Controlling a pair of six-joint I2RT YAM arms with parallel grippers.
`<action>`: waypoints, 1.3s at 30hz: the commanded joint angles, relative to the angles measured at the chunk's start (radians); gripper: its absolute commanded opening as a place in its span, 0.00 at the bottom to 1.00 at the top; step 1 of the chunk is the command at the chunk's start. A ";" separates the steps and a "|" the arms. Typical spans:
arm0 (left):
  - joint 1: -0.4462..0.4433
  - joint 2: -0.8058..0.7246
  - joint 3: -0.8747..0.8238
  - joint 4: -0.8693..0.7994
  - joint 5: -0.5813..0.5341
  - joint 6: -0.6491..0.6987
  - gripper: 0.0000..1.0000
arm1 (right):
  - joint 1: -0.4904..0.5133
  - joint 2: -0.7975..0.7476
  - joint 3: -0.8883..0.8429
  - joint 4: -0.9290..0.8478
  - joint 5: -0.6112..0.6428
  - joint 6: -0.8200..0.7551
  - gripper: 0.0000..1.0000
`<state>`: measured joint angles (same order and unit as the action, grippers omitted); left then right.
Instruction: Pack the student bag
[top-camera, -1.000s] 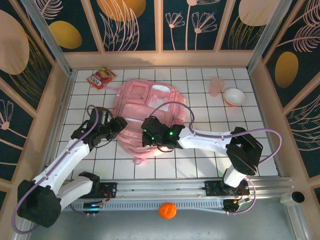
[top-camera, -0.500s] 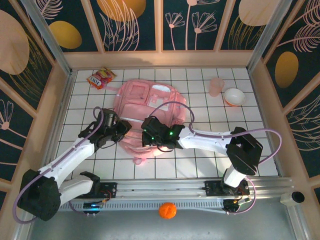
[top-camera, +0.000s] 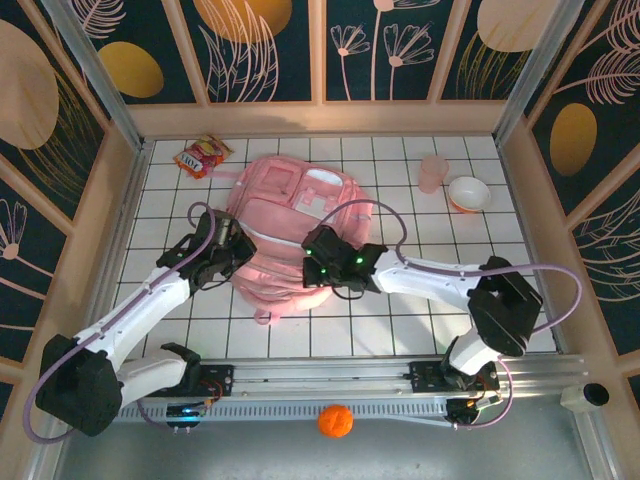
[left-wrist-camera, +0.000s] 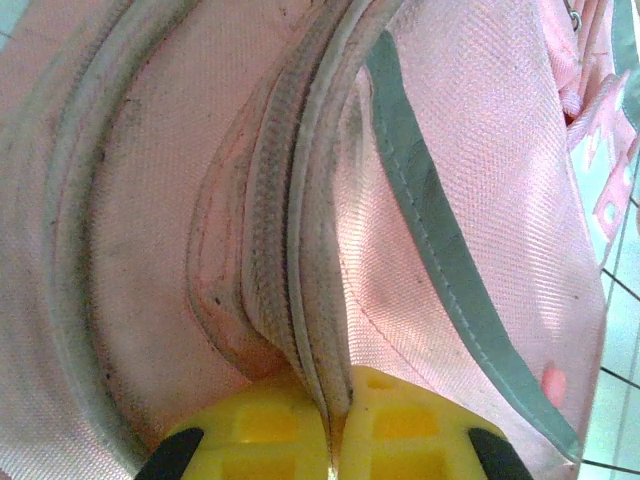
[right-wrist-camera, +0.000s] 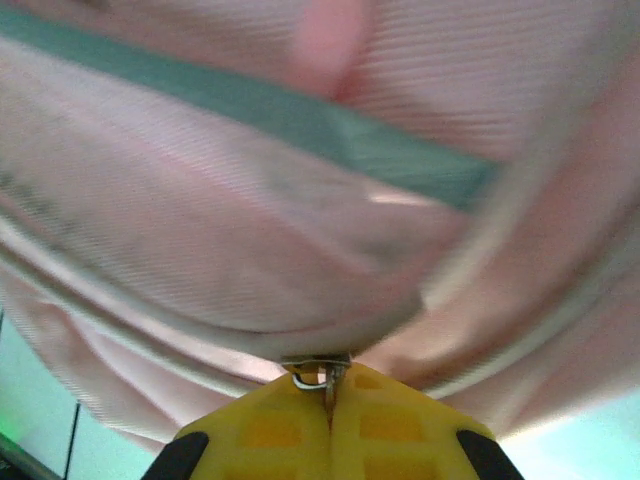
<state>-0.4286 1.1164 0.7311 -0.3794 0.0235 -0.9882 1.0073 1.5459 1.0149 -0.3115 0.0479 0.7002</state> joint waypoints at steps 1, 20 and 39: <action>0.021 -0.018 0.036 -0.060 -0.162 0.102 0.00 | -0.057 -0.080 -0.029 -0.126 0.067 -0.057 0.00; 0.082 0.184 0.285 0.045 -0.166 0.421 0.26 | 0.131 0.122 0.110 0.080 0.073 0.063 0.00; 0.038 -0.179 -0.186 0.258 0.276 -0.340 0.51 | 0.088 0.151 0.156 0.105 0.016 -0.003 0.00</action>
<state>-0.3717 0.9241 0.5529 -0.2253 0.2142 -1.2060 1.1057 1.6852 1.1278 -0.2245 0.0547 0.7120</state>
